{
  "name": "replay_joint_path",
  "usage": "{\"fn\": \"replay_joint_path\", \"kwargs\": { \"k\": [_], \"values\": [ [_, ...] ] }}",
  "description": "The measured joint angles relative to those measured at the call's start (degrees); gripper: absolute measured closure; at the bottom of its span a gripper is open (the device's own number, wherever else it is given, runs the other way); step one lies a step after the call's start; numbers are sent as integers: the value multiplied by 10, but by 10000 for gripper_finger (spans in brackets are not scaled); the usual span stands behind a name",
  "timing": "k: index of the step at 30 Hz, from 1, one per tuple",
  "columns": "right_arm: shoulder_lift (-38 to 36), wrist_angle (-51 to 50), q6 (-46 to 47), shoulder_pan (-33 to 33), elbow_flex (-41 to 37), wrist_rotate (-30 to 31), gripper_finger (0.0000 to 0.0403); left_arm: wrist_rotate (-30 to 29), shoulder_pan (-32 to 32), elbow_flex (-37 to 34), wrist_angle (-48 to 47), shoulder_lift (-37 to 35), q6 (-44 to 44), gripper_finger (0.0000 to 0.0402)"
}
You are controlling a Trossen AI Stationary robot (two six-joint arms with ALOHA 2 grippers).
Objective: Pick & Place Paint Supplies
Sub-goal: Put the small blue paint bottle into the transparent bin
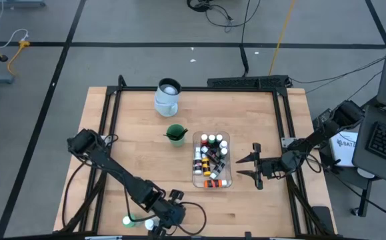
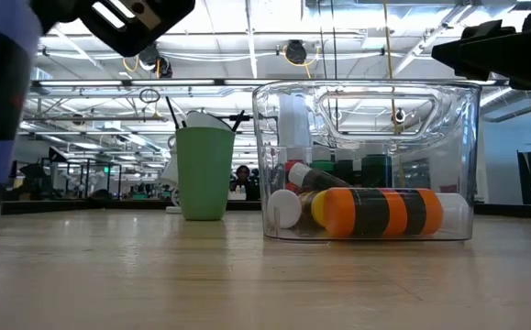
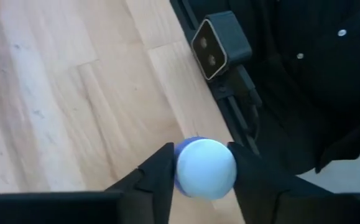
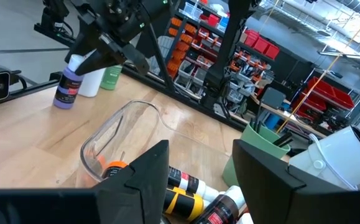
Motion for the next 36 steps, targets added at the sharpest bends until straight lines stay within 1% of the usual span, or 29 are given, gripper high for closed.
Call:
{"fn": "replay_joint_path", "kwargs": {
  "k": [3,4,10,14,16,19,21,22,23,24,26,28,32,36],
  "values": [
    [0,0,1,0,0,0,234,-1,0,1,-6,-1,16,296],
    [0,0,1,0,0,0,234,1,0,1,-5,-1,26,301],
    [0,0,1,0,0,0,234,15,11,12,-18,-10,78,300],
    [0,0,2,0,0,0,234,4,30,48,-31,-33,131,300],
    [0,2,2,0,0,0,234,-21,43,76,-63,-43,155,300],
    [0,4,2,0,0,0,234,-102,73,131,-116,-54,186,300],
    [0,4,2,0,0,0,234,-166,104,166,-153,-56,199,300],
    [0,4,2,0,0,0,234,-185,124,178,-158,-56,200,300],
    [0,5,2,0,0,0,234,-190,147,185,-159,-56,198,300],
    [0,4,2,0,0,0,234,-184,169,186,-158,-56,193,300],
    [0,4,2,0,0,0,234,-138,218,183,-150,-50,191,300],
    [0,4,0,0,0,0,234,-113,260,179,-165,-40,187,300],
    [0,-1,-1,0,0,0,234,-106,322,178,-201,-20,181,300],
    [0,-6,-9,0,0,0,234,-106,348,178,-200,-4,175,300]
  ]
}}
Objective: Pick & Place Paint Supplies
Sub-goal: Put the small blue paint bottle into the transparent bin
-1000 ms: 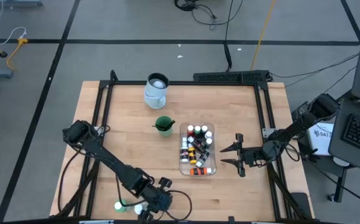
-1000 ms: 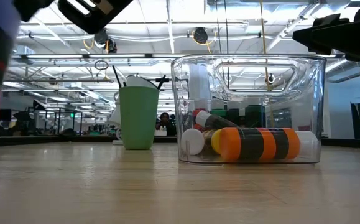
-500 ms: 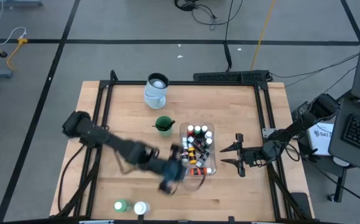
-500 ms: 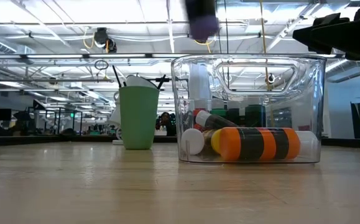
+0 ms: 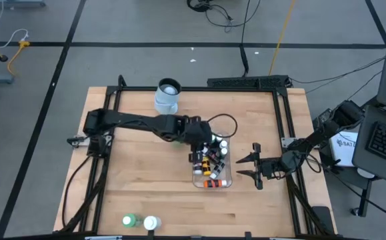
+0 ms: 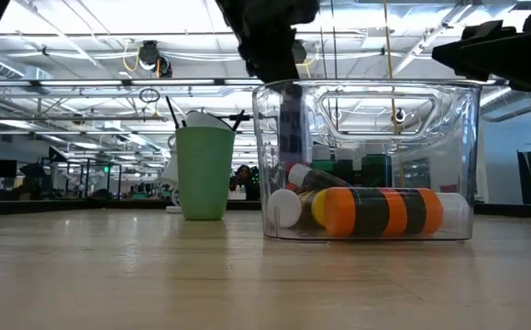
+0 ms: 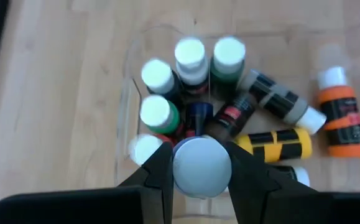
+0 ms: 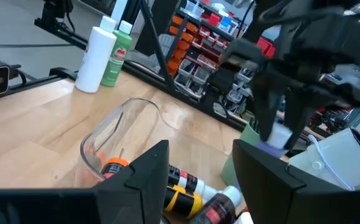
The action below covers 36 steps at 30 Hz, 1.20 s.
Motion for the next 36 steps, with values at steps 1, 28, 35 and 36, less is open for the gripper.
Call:
{"fn": "replay_joint_path", "kwargs": {
  "k": [1,28,35,36],
  "values": [
    [0,1,0,0,0,0,234,0,2,0,-2,4,0,300],
    [0,5,-1,0,0,0,234,-40,3,1,-16,90,4,300],
    [0,6,-1,0,0,0,234,-42,8,1,-20,89,-32,294],
    [0,6,-1,0,0,0,234,-42,9,1,-22,86,-40,281]
  ]
}}
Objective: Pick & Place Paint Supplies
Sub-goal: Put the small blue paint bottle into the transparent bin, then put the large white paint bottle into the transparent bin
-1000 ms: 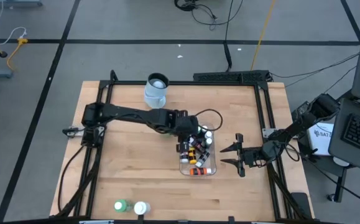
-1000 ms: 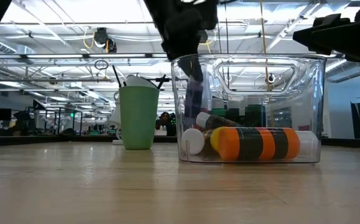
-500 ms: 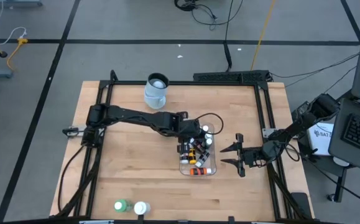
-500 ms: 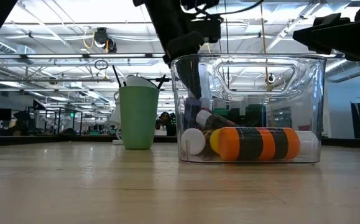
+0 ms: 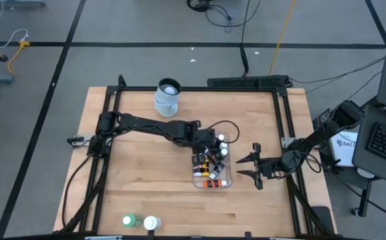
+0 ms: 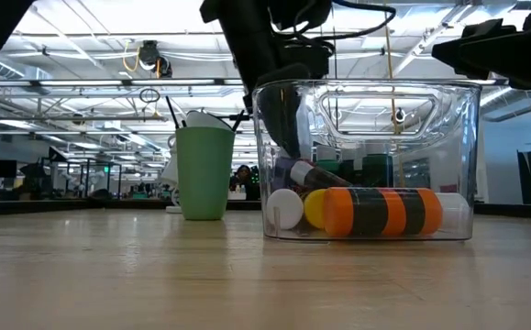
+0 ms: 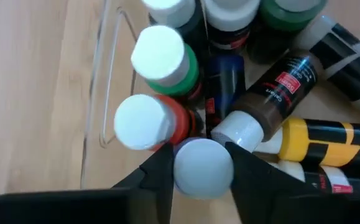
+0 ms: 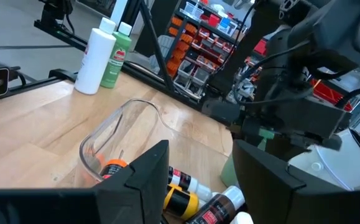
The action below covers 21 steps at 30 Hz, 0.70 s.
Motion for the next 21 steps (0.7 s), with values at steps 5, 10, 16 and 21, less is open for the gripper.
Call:
{"fn": "replay_joint_path", "kwargs": {
  "k": [5,10,16,21],
  "values": [
    [0,-1,0,0,0,0,234,-22,0,-1,-37,-15,-45,197],
    [0,-1,0,0,0,0,234,-22,-3,0,-51,-41,-60,165],
    [0,0,0,0,0,0,234,-22,-27,1,-63,-113,-52,181],
    [0,-2,0,0,0,0,234,-26,-89,1,-112,-206,-48,247]
  ]
}}
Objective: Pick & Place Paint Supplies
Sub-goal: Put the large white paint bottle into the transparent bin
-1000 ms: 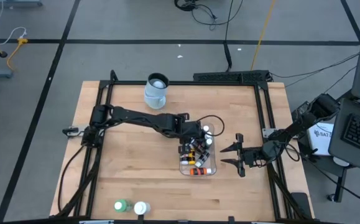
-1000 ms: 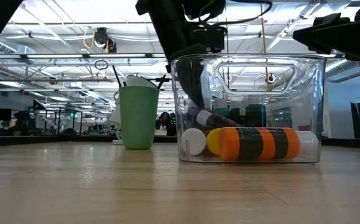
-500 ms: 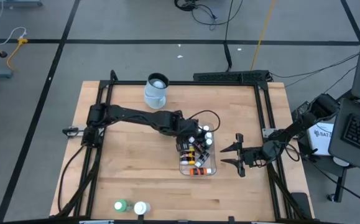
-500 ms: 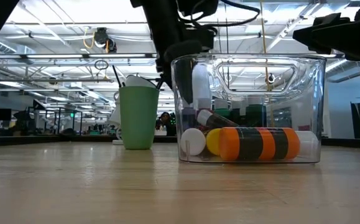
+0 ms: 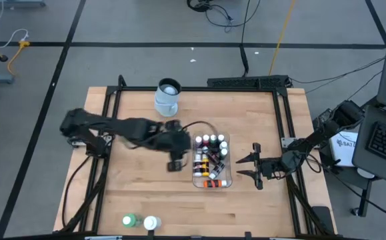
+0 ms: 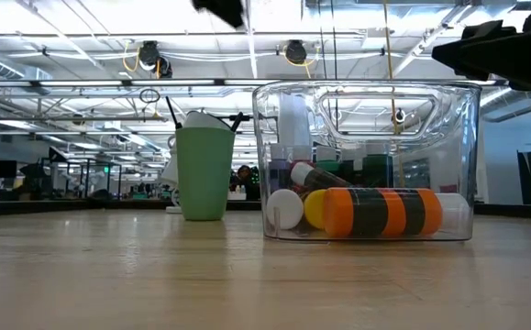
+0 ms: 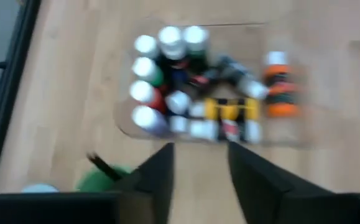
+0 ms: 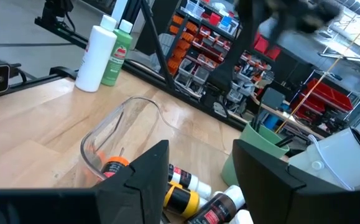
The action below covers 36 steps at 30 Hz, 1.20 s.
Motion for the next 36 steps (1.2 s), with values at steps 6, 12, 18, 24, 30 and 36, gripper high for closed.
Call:
{"fn": "replay_joint_path", "kwargs": {
  "k": [6,12,18,24,30,36],
  "values": [
    [0,-3,3,0,0,0,234,-1,-100,0,-109,-74,-83,382],
    [0,1,6,0,0,0,234,49,-193,0,-137,-90,-113,369],
    [0,2,9,0,0,0,234,67,-245,-6,-78,-83,-120,365],
    [0,1,10,0,0,0,234,46,-325,-34,-18,-83,-147,397],
    [0,-1,10,0,0,0,234,-122,-406,-113,81,-82,-216,371],
    [0,2,15,0,0,0,234,-121,-450,-174,144,-82,-291,312]
  ]
}}
